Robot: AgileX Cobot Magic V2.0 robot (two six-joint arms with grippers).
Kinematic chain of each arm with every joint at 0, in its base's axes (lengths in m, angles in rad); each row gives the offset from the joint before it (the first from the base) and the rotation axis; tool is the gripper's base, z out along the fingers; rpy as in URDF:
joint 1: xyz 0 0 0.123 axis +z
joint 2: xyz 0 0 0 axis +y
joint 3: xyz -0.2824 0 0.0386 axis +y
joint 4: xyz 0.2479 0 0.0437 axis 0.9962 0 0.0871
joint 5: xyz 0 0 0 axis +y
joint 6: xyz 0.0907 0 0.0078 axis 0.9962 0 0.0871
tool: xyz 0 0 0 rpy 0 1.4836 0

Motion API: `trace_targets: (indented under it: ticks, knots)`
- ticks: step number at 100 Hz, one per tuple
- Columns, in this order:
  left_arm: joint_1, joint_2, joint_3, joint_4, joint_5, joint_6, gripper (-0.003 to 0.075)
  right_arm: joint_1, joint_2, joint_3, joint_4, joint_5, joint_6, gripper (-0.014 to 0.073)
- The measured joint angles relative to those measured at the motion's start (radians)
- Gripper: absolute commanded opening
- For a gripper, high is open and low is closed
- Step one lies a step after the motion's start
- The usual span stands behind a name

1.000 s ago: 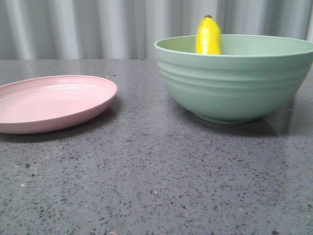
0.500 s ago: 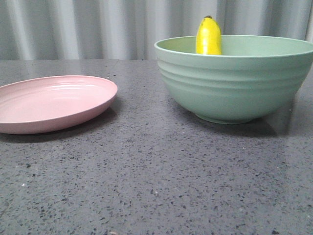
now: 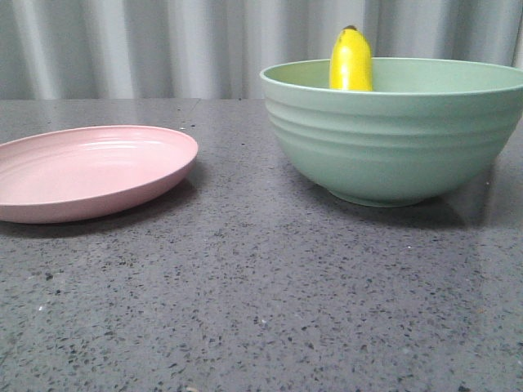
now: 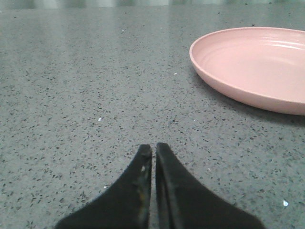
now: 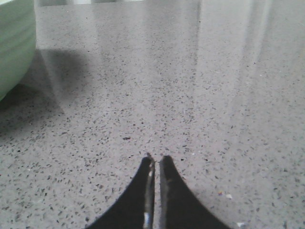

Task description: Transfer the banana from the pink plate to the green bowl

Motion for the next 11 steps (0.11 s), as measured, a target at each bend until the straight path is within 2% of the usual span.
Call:
trace_targets:
  ticks: [11]
  knots:
    - [0.000,0.000,0.000,0.000,0.000,0.000,-0.0020,0.000,0.000,0.000,0.000,0.001,0.000,-0.0070]
